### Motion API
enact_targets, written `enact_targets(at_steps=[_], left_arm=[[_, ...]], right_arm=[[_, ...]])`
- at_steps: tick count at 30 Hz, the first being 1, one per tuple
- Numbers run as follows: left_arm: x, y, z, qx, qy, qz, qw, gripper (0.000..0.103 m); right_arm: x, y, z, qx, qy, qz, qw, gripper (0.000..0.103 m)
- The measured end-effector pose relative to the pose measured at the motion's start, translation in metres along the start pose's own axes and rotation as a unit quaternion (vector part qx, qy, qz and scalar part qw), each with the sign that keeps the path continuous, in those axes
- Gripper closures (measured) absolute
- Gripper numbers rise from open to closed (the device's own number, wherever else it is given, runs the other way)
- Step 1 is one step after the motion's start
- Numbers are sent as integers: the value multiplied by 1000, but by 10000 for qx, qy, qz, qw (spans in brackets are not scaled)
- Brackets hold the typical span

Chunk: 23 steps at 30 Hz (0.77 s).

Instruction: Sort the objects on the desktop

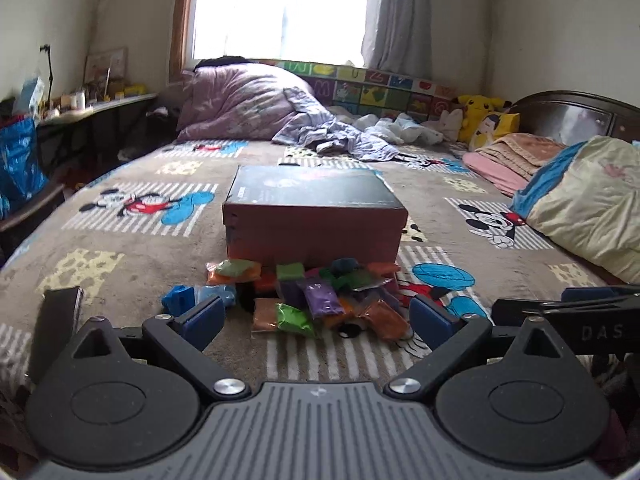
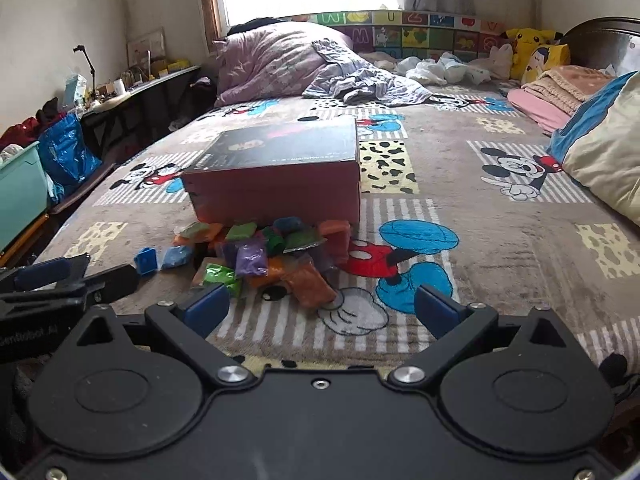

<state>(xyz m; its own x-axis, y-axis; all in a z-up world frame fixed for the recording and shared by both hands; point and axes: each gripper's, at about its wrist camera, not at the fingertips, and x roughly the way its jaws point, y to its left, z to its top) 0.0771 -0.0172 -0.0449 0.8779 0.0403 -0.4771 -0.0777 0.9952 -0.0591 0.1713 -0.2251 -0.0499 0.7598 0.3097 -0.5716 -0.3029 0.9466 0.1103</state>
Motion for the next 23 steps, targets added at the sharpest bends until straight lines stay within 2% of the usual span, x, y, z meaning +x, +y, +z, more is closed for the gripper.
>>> enact_targets(at_steps=[8, 23], left_arm=[[-28, -2, -7, 31, -144, -17, 9999, 4], [-43, 4, -12, 23, -304, -86, 9995, 4]], right_arm=[[-19, 15, -15, -185, 47, 26, 9998, 3], [-31, 25, -18, -245, 3, 47, 9997, 2]])
